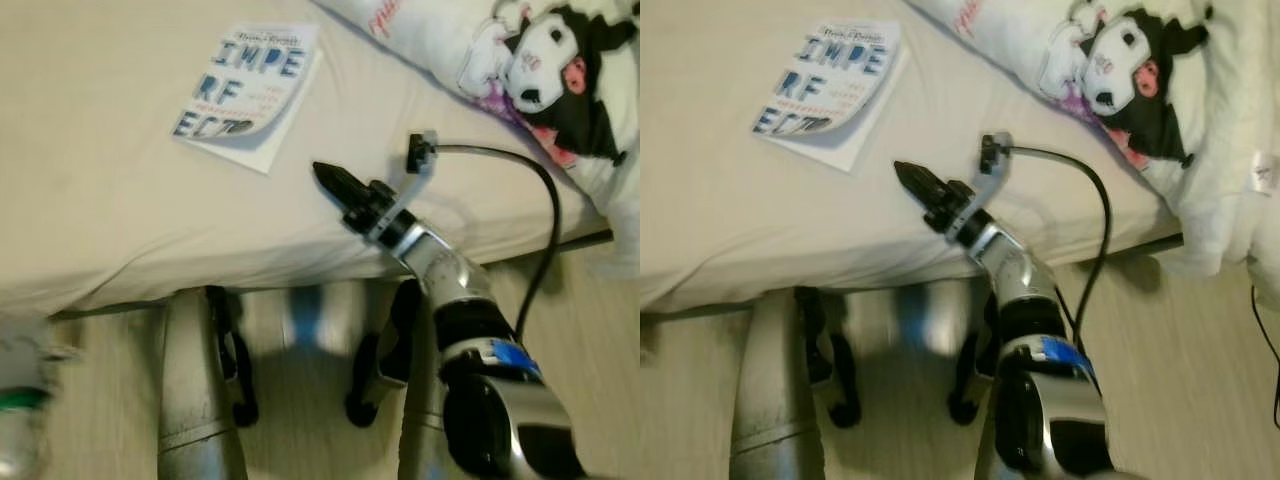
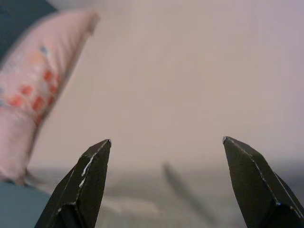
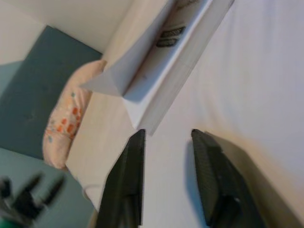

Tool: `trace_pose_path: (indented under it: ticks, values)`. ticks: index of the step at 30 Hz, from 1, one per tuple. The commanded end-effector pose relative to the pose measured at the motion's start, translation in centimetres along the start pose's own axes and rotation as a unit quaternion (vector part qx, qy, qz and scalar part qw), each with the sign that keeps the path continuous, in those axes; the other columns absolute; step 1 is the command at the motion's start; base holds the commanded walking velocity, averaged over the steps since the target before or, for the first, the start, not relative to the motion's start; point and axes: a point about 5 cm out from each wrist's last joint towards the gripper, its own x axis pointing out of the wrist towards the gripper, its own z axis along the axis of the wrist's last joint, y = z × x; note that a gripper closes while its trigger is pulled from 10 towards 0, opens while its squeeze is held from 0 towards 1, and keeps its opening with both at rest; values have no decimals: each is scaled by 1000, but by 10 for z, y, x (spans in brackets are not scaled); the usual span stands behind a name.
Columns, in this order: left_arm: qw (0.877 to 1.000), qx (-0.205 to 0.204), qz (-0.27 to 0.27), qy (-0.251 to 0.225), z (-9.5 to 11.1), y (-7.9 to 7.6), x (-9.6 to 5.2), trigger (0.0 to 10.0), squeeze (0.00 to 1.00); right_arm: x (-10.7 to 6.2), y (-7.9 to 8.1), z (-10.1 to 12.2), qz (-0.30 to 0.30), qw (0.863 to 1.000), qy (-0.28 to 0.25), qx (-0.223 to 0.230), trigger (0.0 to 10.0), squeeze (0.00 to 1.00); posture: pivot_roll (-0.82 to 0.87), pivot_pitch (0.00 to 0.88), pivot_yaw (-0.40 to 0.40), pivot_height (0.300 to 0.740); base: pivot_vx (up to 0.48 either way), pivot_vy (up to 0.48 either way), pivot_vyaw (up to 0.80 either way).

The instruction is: Clean up the room

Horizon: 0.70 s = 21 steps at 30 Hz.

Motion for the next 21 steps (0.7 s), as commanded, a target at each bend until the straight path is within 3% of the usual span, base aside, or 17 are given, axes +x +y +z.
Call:
trace_pose_path:
  ticks: [1, 2, 3, 4, 5, 6, 7, 8, 9, 10, 11, 12, 13, 14, 18, 19, 21]
  values:
    - [1000, -9, 5, 17, -7, -1, 1, 10000, 0, -15, -13, -20, -45, 998, 28, 24, 10000, 1000, 7, 382, 43, 483, 0, 0, 0]
    - [1000, -9, 5, 17, -7, -1, 1, 10000, 0, -15, -13, -20, -45, 998, 28, 24, 10000, 1000, 7, 382, 43, 483, 0, 0, 0]
    - [999, -50, -9, -6, 8, -9, 13, 10000, 0, -16, -16, -15, -59, 998, 20, 22, 10000, 1000, 6, 378, 43, 483, 0, 0, 0]
    - [991, -115, -63, -23, 22, -30, 20, 10000, 0, -18, -20, -11, -78, 997, 16, 12, 10000, 1000, 0, 363, 41, 483, 0, 0, 0]
    - [963, -207, -167, -27, 38, -67, 17, 10000, 0, -24, -26, -4, -112, 994, -1, 4, 10000, 847, -10, 352, 40, 483, 0, 0, 0]
    - [963, -207, -167, -27, 38, -67, 17, 10000, 0, -24, -26, -4, -112, 994, -1, 4, 10000, 847, -10, 352, 40, 483, 0, 0, 0]
    - [933, -266, -241, -33, 50, -92, 12, 10000, 0, -28, -30, 0, -135, 991, -13, 0, 10000, 847, -10, 352, 40, 483, 0, 0, 0]
    - [887, -330, -323, -19, 60, -122, -1, 10000, 0, -34, -33, 4, -157, 987, -15, -7, 10000, 0, -26, 344, 39, 483, 0, 0, -644]
    - [849, -364, -382, 1, 63, -147, -16, 10000, 0, -40, -36, 10, -181, 983, -27, -2, 10000, 0, -43, 340, 43, 483, 0, 0, -606]
    - [829, -380, -411, 14, 64, -160, -25, 10000, 0, -44, -37, 14, -194, 980, -33, 1, 10000, 0, -43, 340, 43, 483, 0, 0, -606]
    - [829, -380, -411, 14, 64, -160, -25, 10000, 0, -44, -37, 14, -194, 980, -33, 1, 10000, 0, -43, 340, 43, 483, 0, 0, -606]
    - [803, -393, -447, 36, 62, -181, -40, 10000, 0, -51, -39, 21, -203, 978, -45, 0, 10000, 0, -86, 342, 49, 483, 0, 0, -638]
    - [786, -408, -459, 66, 58, -199, -50, 10000, 0, -57, -38, 28, -210, 976, -56, 0, 10000, 0, -127, 350, 57, 483, 0, 0, -650]
    - [789, -409, -448, 98, 51, -216, -56, 10000, 0, -64, -37, 34, -214, 975, -61, -8, 10000, 0, -152, 352, 60, 483, 0, 0, -675]
    - [799, -413, -412, 147, 42, -234, -58, 10000, 0, -72, -34, 40, -219, 973, -65, -16, 10000, 0, -158, 352, 61, 483, 0, 0, -680]
    - [799, -438, -374, 171, 39, -236, -54, 10000, 0, -76, -32, 43, -221, 973, -66, -23, 10000, 0, -189, 362, 65, 483, 0, 0, -688]
    - [778, -518, -286, 210, 32, -232, -37, 10000, 0, -82, -29, 48, -224, 971, -83, -26, 10000, 0, -219, 371, 59, 483, 0, 0, -331]
